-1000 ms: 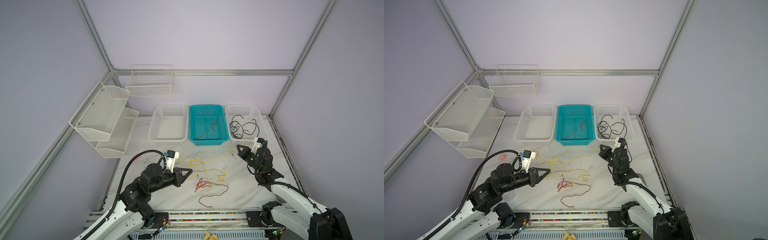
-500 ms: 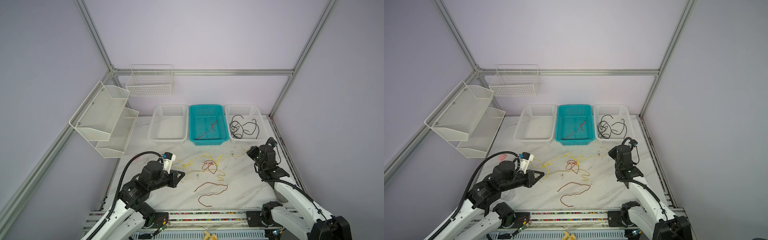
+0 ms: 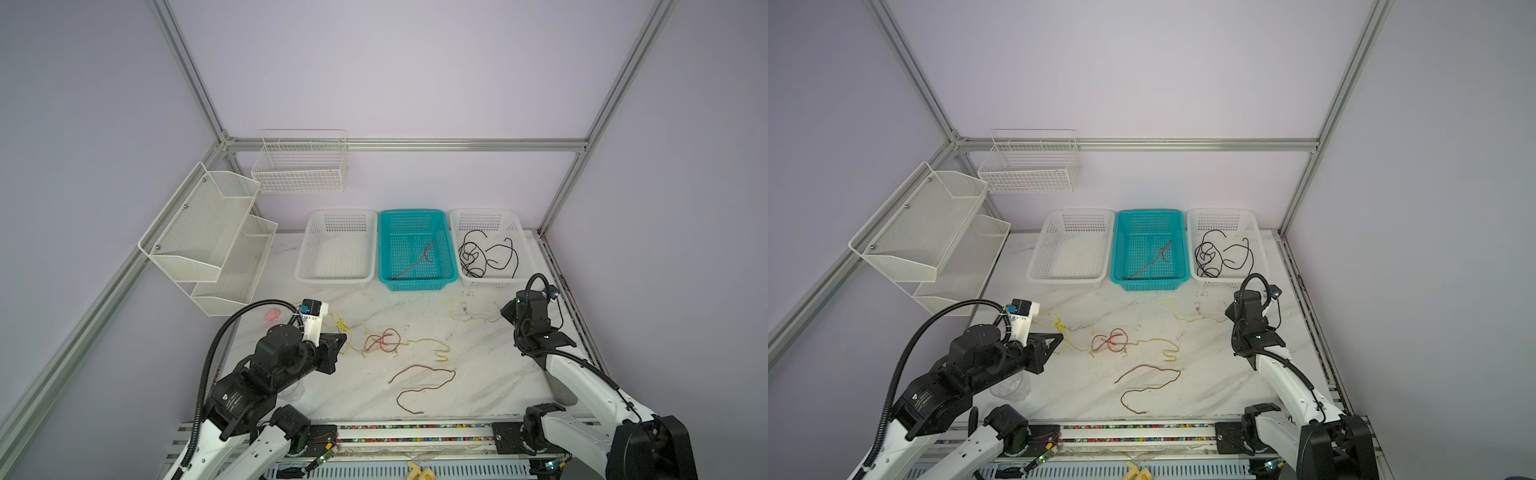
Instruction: Untangle the cables
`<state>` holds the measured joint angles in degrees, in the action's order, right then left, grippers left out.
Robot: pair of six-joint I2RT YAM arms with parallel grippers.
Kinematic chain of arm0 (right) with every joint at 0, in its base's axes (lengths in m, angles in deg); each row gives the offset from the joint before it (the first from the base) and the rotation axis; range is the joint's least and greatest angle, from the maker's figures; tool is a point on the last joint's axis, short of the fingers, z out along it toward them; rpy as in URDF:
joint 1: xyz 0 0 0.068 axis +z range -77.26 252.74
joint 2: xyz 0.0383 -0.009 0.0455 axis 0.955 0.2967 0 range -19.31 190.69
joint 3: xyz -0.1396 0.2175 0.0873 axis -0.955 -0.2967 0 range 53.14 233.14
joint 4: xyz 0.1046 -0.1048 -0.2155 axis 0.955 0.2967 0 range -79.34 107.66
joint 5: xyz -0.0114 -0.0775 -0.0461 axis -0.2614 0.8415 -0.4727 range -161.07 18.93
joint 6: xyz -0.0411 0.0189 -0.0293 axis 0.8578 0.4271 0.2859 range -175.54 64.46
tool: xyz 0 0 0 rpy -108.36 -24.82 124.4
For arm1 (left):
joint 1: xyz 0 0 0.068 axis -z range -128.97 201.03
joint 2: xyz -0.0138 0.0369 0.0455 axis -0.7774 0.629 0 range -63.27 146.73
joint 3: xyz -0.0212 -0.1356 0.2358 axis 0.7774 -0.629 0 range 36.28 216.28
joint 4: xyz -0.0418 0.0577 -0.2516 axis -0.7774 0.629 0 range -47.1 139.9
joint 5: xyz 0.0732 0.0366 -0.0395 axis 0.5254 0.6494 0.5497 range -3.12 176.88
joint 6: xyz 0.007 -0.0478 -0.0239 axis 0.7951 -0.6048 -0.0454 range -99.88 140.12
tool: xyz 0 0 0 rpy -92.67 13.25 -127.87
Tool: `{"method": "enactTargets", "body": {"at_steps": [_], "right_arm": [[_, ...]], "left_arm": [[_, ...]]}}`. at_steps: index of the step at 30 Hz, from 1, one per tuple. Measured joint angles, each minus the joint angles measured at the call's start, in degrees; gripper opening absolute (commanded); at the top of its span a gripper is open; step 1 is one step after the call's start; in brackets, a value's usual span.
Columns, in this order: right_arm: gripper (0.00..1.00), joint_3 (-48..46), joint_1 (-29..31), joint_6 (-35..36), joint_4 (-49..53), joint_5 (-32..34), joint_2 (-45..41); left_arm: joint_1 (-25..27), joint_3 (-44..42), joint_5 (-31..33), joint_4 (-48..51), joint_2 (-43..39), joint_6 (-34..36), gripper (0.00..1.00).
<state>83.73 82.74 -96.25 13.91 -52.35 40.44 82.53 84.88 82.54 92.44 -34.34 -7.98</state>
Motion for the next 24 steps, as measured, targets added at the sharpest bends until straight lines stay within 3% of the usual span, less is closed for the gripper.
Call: {"method": "enactTargets", "body": {"at_steps": [8, 18, 24], "right_arm": [[0.00, 0.37, 0.00, 0.09, 1.29, 0.35, -1.27], [0.00, 10.08, 0.59, 0.26, 1.62, 0.81, 2.27], [0.00, 15.63, 9.11, 1.18, 1.84, 4.02, 8.28]], "left_arm": [[0.00, -0.42, -2.67, -2.54, 0.50, -1.81, 0.00], [0.00, -0.70, -12.57, -9.03, 11.41, 1.36, 0.00], [0.00, -0.72, -14.73, -9.77, 14.43, 6.03, 0.00]]}}
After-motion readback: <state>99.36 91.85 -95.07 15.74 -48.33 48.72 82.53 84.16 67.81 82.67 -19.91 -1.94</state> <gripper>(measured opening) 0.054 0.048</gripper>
